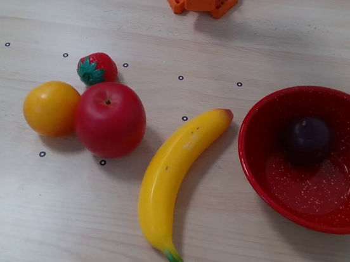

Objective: Put the plum in the red bowl.

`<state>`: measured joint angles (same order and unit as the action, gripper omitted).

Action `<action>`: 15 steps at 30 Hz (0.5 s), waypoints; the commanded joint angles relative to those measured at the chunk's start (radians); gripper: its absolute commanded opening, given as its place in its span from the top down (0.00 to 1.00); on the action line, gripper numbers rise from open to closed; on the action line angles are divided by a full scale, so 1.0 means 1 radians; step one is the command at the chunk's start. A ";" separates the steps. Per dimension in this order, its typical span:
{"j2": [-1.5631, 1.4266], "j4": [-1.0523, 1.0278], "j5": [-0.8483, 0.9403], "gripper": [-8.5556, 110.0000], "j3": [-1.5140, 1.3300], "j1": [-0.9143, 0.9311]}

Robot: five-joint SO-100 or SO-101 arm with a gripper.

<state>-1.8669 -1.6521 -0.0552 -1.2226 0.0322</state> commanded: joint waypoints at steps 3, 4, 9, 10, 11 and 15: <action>-0.212 0.143 -0.071 0.93 -0.285 -0.114; -0.255 0.169 -0.083 0.93 -0.364 -0.132; -0.492 0.279 -0.130 0.93 -0.726 -0.187; -0.546 0.301 -0.138 0.93 -0.790 -0.190; -0.607 0.327 -0.141 0.93 -0.861 -0.192; -0.822 0.379 -0.144 0.93 -1.091 -0.181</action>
<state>-2.5970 -1.3223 -0.1749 -2.2841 -0.1411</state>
